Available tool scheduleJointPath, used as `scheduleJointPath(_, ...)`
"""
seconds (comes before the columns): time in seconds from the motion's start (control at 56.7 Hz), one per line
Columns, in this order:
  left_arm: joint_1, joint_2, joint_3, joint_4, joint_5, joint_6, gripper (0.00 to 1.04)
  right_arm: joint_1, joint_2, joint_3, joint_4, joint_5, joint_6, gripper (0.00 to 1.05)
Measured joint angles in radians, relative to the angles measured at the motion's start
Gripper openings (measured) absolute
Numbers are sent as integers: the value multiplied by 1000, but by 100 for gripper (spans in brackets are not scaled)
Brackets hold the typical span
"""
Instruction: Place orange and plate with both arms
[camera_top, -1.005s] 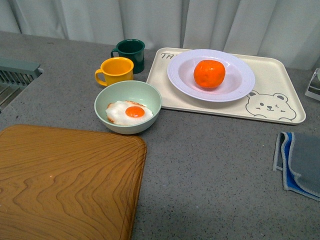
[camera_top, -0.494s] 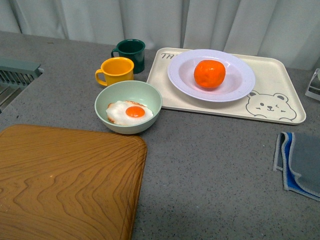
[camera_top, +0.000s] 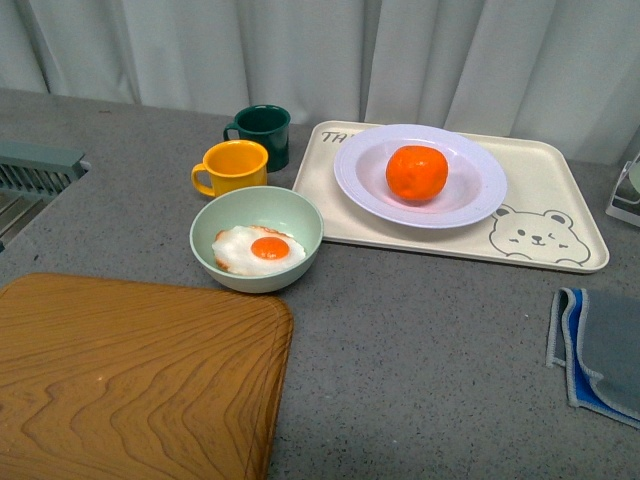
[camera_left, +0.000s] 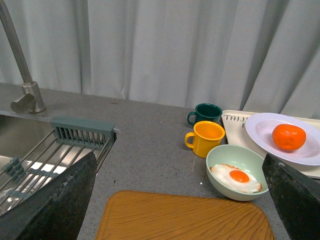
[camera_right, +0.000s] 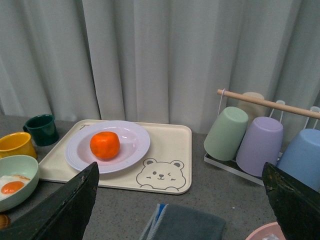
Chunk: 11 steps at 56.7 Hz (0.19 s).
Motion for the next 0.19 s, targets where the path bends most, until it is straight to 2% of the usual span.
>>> scheduleJointPath(0.194,0,0,0,0,0,0,98,0,0,0,0,0,0,95)
